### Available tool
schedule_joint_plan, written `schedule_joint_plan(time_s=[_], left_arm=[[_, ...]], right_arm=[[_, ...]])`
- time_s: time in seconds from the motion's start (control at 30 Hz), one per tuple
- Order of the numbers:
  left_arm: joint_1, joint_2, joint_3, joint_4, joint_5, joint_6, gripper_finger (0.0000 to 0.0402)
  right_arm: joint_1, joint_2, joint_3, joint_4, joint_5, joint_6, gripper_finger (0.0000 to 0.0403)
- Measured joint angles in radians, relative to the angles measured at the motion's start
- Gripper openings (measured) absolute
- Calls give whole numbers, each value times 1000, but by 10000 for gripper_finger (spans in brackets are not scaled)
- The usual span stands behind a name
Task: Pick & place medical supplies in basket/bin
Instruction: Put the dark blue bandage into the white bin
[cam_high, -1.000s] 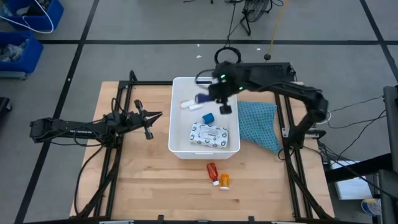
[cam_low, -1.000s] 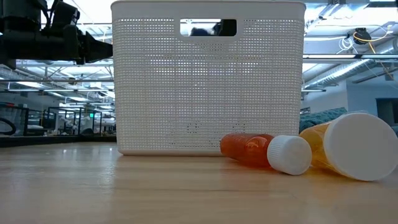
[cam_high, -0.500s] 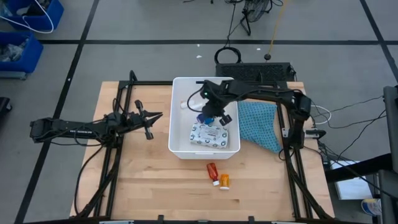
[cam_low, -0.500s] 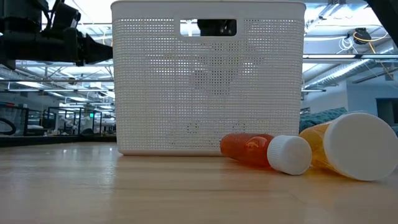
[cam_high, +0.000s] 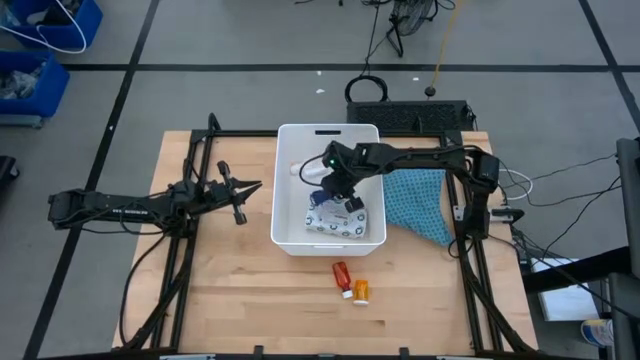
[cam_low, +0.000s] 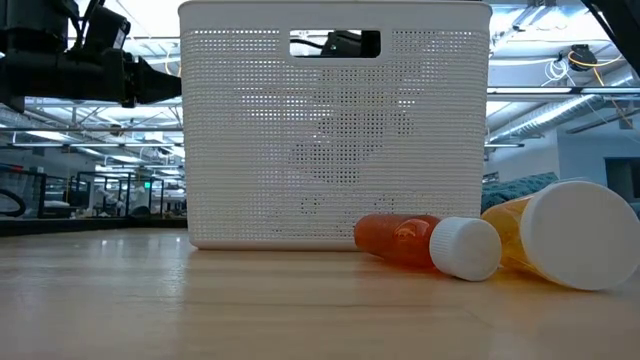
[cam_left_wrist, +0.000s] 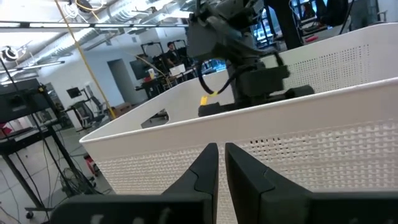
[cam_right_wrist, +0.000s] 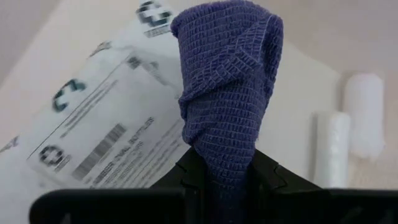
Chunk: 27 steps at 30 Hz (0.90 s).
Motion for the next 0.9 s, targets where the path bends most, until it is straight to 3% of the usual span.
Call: schedule_joint_plan(time_s=[0.3,0.47,0.9], left_arm=[[0,0,0,0,0,0,35],[0,0,0,1,0,-8,35],[0,0,0,0,0,-5,35]], right_arm=[[3,48,-3,60,-84,146,49],[27,116,-3,111,35,190,49],[26,144,0,172,55,206,50]])
